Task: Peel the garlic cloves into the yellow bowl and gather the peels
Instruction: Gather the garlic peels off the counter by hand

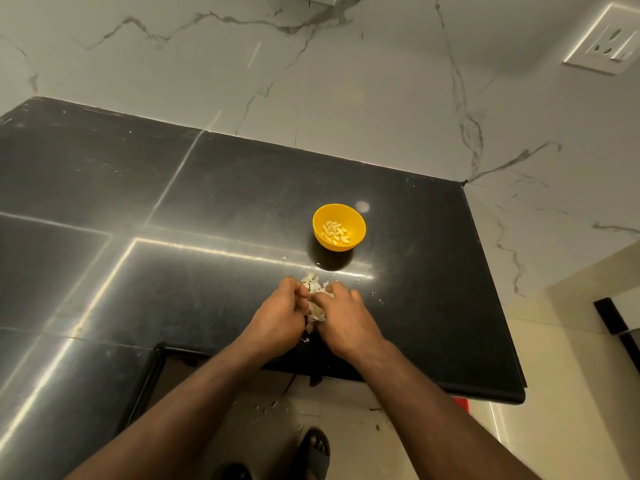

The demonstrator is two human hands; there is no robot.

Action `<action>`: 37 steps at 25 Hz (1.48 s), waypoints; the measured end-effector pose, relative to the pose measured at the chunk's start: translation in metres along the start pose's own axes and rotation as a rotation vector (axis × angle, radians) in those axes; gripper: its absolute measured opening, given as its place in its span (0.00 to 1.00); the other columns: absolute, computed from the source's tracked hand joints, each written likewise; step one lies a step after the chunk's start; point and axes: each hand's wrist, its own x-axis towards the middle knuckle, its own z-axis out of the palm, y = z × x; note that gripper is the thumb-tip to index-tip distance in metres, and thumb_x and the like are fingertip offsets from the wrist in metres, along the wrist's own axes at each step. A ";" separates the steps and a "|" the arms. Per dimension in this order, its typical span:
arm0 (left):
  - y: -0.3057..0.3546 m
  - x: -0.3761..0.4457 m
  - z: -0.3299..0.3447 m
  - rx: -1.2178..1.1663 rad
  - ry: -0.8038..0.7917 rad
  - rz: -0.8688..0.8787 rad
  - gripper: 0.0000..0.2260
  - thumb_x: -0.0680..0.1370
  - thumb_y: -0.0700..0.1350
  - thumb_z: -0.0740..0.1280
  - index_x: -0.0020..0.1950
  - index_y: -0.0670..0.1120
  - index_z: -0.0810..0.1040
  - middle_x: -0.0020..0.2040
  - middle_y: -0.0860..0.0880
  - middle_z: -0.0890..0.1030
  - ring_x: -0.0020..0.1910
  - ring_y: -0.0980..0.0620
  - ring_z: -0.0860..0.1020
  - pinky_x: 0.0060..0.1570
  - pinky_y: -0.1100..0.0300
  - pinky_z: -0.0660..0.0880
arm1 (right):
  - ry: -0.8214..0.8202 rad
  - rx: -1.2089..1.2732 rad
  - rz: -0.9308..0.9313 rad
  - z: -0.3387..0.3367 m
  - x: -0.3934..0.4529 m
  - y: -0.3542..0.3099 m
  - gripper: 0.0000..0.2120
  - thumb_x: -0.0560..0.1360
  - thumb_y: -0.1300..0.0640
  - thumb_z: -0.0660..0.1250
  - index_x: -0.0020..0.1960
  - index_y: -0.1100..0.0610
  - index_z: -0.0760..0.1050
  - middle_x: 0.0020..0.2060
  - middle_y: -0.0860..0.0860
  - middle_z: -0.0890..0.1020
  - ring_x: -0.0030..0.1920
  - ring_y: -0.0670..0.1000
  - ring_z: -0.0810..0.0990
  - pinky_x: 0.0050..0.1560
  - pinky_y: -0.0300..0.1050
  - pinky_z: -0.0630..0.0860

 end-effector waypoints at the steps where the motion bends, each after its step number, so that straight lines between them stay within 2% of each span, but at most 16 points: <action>1: -0.001 -0.001 -0.001 -0.010 0.014 0.004 0.16 0.75 0.31 0.60 0.53 0.52 0.71 0.48 0.52 0.80 0.49 0.52 0.80 0.54 0.48 0.79 | 0.013 0.002 -0.007 0.000 0.001 0.000 0.21 0.78 0.56 0.65 0.70 0.47 0.72 0.64 0.53 0.70 0.66 0.58 0.66 0.61 0.53 0.73; 6: -0.009 -0.007 -0.006 -0.116 0.112 -0.006 0.15 0.77 0.32 0.61 0.50 0.54 0.75 0.48 0.52 0.81 0.50 0.53 0.80 0.55 0.47 0.79 | 0.035 -0.079 -0.036 -0.008 0.005 -0.003 0.17 0.76 0.64 0.64 0.63 0.54 0.79 0.56 0.55 0.76 0.59 0.59 0.75 0.54 0.48 0.74; 9: -0.010 -0.010 -0.007 -0.214 0.180 -0.050 0.12 0.79 0.37 0.63 0.51 0.54 0.77 0.49 0.53 0.81 0.51 0.51 0.80 0.57 0.46 0.79 | 0.012 -0.090 -0.008 -0.015 0.008 -0.004 0.20 0.75 0.67 0.63 0.63 0.53 0.79 0.57 0.55 0.78 0.58 0.59 0.78 0.55 0.49 0.77; 12: -0.005 -0.010 -0.008 -0.485 0.245 -0.117 0.08 0.80 0.37 0.64 0.50 0.49 0.79 0.48 0.48 0.83 0.52 0.45 0.82 0.57 0.47 0.81 | 0.013 -0.009 0.042 -0.027 0.008 -0.003 0.22 0.74 0.68 0.62 0.62 0.51 0.80 0.59 0.54 0.81 0.60 0.57 0.79 0.58 0.48 0.77; 16: 0.018 -0.008 -0.005 -0.911 0.255 -0.182 0.06 0.82 0.42 0.64 0.54 0.42 0.80 0.51 0.42 0.82 0.52 0.47 0.82 0.52 0.53 0.80 | 0.114 0.098 0.029 -0.062 -0.005 -0.008 0.17 0.75 0.65 0.65 0.59 0.51 0.83 0.56 0.52 0.83 0.57 0.53 0.80 0.56 0.46 0.77; 18: 0.030 -0.003 -0.001 -1.138 0.177 -0.277 0.12 0.83 0.47 0.61 0.56 0.40 0.80 0.52 0.42 0.82 0.51 0.45 0.82 0.51 0.51 0.80 | 0.181 0.189 -0.029 -0.078 -0.015 -0.017 0.14 0.76 0.64 0.67 0.57 0.52 0.84 0.53 0.51 0.84 0.54 0.50 0.81 0.53 0.42 0.76; 21: 0.043 -0.004 0.000 -1.364 -0.180 -0.402 0.22 0.83 0.55 0.54 0.53 0.42 0.82 0.49 0.41 0.85 0.47 0.43 0.84 0.47 0.49 0.80 | 0.222 0.347 -0.107 -0.088 -0.028 -0.035 0.14 0.74 0.65 0.69 0.55 0.53 0.84 0.52 0.49 0.85 0.51 0.45 0.81 0.47 0.30 0.73; 23: 0.045 -0.004 0.003 -1.475 -0.318 -0.379 0.23 0.81 0.54 0.53 0.47 0.42 0.84 0.46 0.41 0.85 0.44 0.44 0.85 0.43 0.51 0.82 | 0.214 0.311 -0.146 -0.084 -0.029 -0.040 0.15 0.74 0.66 0.68 0.57 0.53 0.84 0.53 0.50 0.84 0.53 0.46 0.80 0.51 0.33 0.74; 25: 0.044 0.002 0.005 -1.561 -0.335 -0.360 0.19 0.80 0.52 0.56 0.46 0.42 0.82 0.42 0.43 0.84 0.40 0.45 0.85 0.41 0.54 0.81 | 0.203 0.210 -0.185 -0.077 -0.027 -0.038 0.17 0.73 0.67 0.67 0.59 0.54 0.83 0.54 0.52 0.83 0.55 0.51 0.80 0.57 0.44 0.76; 28: 0.038 0.011 0.006 -1.630 -0.315 -0.365 0.20 0.77 0.52 0.59 0.56 0.40 0.84 0.48 0.43 0.84 0.43 0.45 0.84 0.42 0.53 0.81 | 0.198 0.071 -0.257 -0.066 -0.023 -0.033 0.19 0.71 0.66 0.66 0.59 0.55 0.83 0.53 0.54 0.84 0.53 0.56 0.81 0.54 0.53 0.78; 30: 0.036 0.016 0.009 -1.656 -0.319 -0.368 0.21 0.79 0.52 0.58 0.55 0.40 0.85 0.50 0.43 0.83 0.44 0.46 0.83 0.43 0.53 0.81 | 0.199 -0.019 -0.299 -0.058 -0.021 -0.031 0.20 0.69 0.60 0.66 0.59 0.51 0.82 0.52 0.52 0.84 0.52 0.56 0.81 0.51 0.55 0.79; 32: 0.035 0.017 0.011 -1.682 -0.306 -0.350 0.21 0.81 0.52 0.56 0.48 0.41 0.84 0.45 0.43 0.83 0.42 0.45 0.84 0.40 0.55 0.82 | 0.210 -0.032 -0.313 -0.057 -0.018 -0.029 0.21 0.67 0.56 0.67 0.59 0.47 0.82 0.57 0.50 0.82 0.55 0.56 0.79 0.53 0.55 0.78; 35: 0.036 0.017 0.010 -1.664 -0.272 -0.308 0.18 0.82 0.50 0.55 0.49 0.42 0.81 0.45 0.43 0.82 0.43 0.45 0.83 0.41 0.56 0.80 | 0.203 0.068 -0.331 -0.072 -0.024 -0.026 0.22 0.70 0.62 0.70 0.63 0.48 0.81 0.68 0.51 0.76 0.67 0.56 0.74 0.64 0.55 0.74; 37: 0.035 0.017 0.010 -1.646 -0.240 -0.301 0.19 0.82 0.49 0.55 0.49 0.42 0.82 0.47 0.43 0.84 0.44 0.44 0.84 0.47 0.54 0.77 | 0.177 0.130 -0.330 -0.080 -0.027 -0.021 0.24 0.74 0.67 0.69 0.66 0.49 0.79 0.72 0.49 0.73 0.71 0.51 0.70 0.69 0.48 0.71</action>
